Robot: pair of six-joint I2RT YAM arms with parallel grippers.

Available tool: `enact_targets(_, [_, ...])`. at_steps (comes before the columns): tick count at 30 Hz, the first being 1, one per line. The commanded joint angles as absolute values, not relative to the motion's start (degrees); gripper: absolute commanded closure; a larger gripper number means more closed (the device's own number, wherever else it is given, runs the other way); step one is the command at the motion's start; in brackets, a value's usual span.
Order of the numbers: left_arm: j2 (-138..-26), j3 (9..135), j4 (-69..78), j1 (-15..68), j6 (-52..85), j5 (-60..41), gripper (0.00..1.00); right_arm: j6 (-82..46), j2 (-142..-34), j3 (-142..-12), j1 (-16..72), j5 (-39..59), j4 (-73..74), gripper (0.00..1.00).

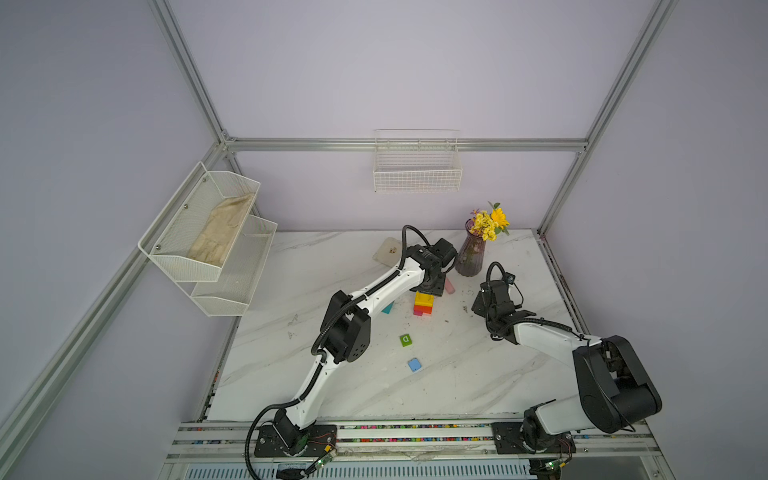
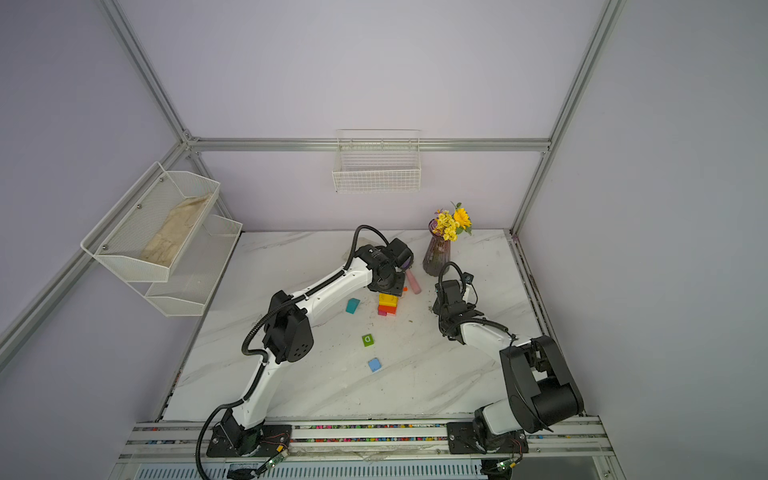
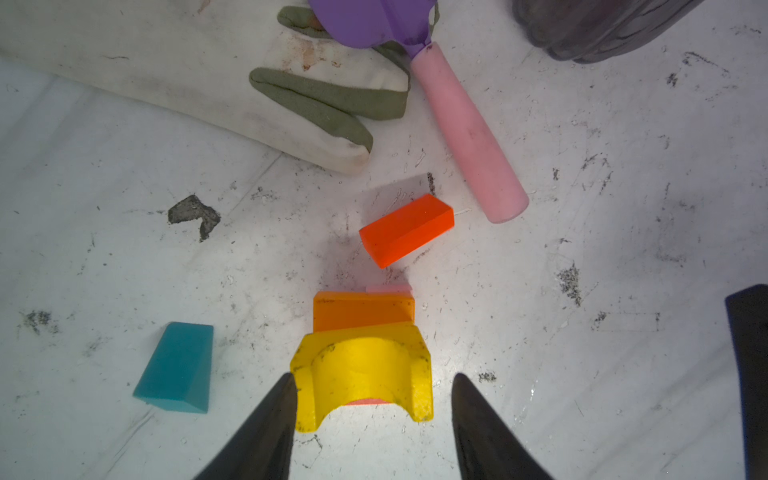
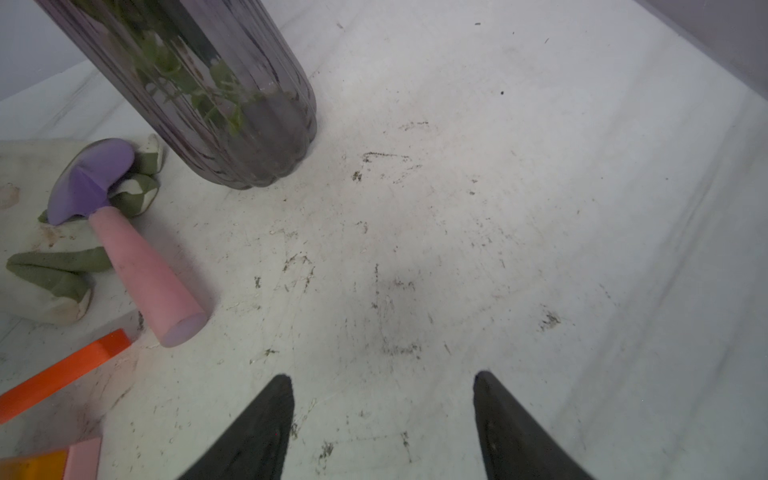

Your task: Build the wood block tower

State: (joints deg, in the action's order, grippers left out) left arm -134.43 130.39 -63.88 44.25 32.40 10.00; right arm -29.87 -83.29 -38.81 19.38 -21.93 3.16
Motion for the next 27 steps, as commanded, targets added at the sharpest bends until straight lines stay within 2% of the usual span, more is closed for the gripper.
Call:
enact_targets(1, [-131.75, 128.85, -62.96, 43.97, 33.25, 9.65, 0.41, -29.53, -83.78, -40.21, 19.79, -23.57, 1.90, 0.29])
enact_targets(8, [-123.55, 124.55, -62.87, 43.96, 31.29, 11.43, 0.37, -29.26, -83.69, -41.45, 19.79, -21.27, 1.74, 0.27])
enact_targets(12, [-115.29, 116.18, -61.53, 43.94, 33.62, 18.74, 0.31, -29.70, -85.20, -43.35, 21.70, -12.06, 4.76, 0.24])
enact_targets(15, [-107.89, 107.23, -57.83, 43.69, 36.10, 23.49, 0.28, -28.71, -90.43, -50.25, 27.38, -14.06, 1.85, 0.23])
enact_targets(16, [-105.23, 104.03, -56.28, 43.36, 36.34, 24.27, 0.28, -28.63, -93.04, -53.27, 27.97, -13.30, 0.16, 0.25])
enact_targets(18, [-100.43, 98.18, -53.40, 42.40, 36.85, 25.41, 0.27, -29.11, -97.49, -57.76, 28.14, -12.23, -1.76, 0.30])
enact_targets(27, [-77.29, 73.58, -43.25, 31.20, 38.68, 24.58, 0.21, -30.31, -110.18, -71.01, 28.19, -10.29, -6.76, 0.30])
